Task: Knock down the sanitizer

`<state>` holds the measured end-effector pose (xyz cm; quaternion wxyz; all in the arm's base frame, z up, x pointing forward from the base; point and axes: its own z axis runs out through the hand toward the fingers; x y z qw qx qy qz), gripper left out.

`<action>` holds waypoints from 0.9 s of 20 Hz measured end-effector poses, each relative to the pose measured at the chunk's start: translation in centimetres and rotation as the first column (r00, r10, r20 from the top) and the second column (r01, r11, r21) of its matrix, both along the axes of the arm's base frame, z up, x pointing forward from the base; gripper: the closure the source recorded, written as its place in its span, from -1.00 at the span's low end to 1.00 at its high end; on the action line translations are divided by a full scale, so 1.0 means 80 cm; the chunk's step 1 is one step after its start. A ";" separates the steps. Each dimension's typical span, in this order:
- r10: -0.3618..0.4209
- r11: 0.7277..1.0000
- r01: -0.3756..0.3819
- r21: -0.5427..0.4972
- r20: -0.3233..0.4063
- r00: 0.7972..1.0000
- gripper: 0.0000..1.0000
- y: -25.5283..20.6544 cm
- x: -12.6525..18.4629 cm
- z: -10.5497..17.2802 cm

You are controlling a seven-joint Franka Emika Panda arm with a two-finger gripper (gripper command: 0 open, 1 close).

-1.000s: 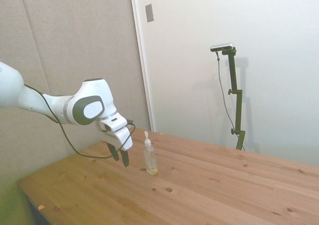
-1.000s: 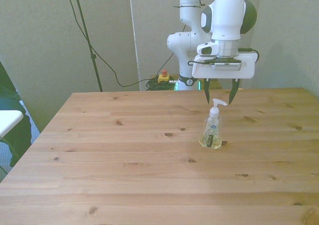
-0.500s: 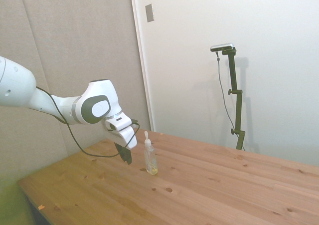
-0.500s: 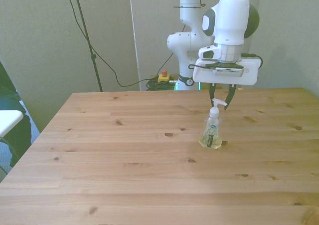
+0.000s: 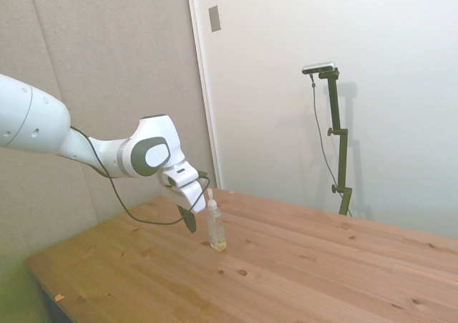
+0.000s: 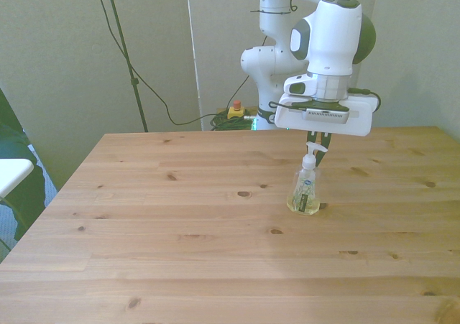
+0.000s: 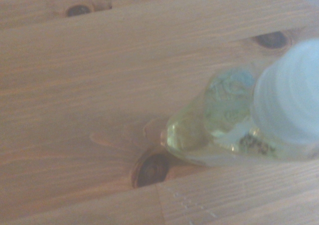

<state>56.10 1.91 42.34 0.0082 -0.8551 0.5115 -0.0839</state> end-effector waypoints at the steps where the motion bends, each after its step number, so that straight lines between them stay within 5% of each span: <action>1: -0.006 1.000 0.006 0.001 0.005 1.000 1.00 -0.002 0.006 0.001; 18: -0.141 0.990 0.141 0.011 0.081 0.987 1.00 -0.071 0.104 0.015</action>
